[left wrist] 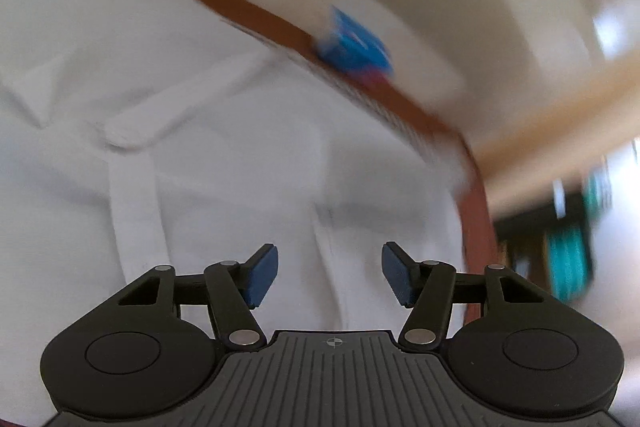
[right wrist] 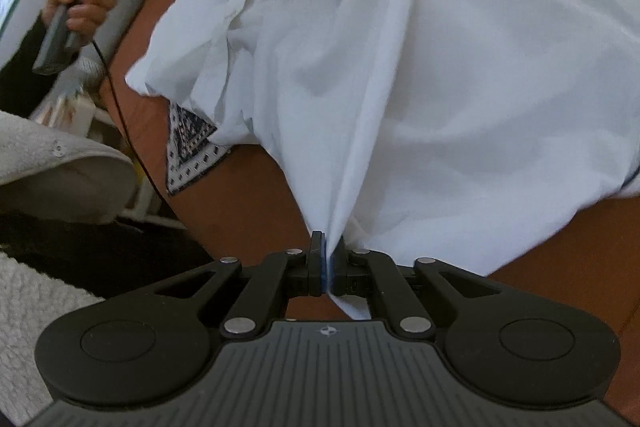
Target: Fold clothes
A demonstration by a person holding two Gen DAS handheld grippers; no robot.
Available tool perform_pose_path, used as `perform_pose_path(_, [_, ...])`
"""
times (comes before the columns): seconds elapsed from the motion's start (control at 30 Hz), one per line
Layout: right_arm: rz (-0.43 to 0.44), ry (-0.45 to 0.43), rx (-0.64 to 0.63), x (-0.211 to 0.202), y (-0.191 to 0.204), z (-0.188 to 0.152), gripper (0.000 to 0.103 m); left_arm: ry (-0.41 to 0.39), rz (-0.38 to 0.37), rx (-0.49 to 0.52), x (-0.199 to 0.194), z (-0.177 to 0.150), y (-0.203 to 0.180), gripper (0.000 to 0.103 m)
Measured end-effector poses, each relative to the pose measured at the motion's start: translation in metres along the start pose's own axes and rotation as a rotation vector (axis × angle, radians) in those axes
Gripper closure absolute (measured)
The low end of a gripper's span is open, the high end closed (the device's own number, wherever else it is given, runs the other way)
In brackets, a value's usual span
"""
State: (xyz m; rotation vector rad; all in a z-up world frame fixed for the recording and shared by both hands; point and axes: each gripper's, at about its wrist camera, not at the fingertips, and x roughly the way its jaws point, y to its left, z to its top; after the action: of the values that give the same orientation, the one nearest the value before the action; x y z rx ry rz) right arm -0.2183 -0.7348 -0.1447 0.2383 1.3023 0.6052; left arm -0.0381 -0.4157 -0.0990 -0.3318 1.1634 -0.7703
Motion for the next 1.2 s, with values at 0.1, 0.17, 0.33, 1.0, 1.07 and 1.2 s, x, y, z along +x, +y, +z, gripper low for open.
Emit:
perform_pose_path(0.1, [-0.054,-0.086,-0.018,-0.021,-0.001,0.012,0.069,0.132,-0.033,0.131,0.012,-0.038,-0.015,0.032])
perform_pose_path(0.17, [-0.067,-0.132,-0.011,-0.027,-0.004,0.019,0.059,0.207,-0.047,0.181,0.027,-0.061,-0.021,0.031])
perform_pose_path(0.33, [-0.039,-0.092,0.008,-0.018,-0.009,0.023,0.059,0.253,-0.037,0.201,0.053,-0.089,-0.025,0.031])
perform_pose_path(1.0, [-0.05,0.013,-0.007,0.015,-0.008,-0.008,0.102,0.28,-0.021,0.319,0.077,-0.105,-0.042,0.103])
perform_pose_path(1.07, [-0.029,0.041,-0.034,0.002,-0.006,-0.011,0.102,0.3,-0.039,0.358,0.068,-0.108,-0.044,0.103])
perform_pose_path(1.2, [-0.004,0.101,-0.059,-0.011,-0.007,-0.02,0.102,0.353,-0.027,0.371,0.078,-0.118,-0.043,0.103])
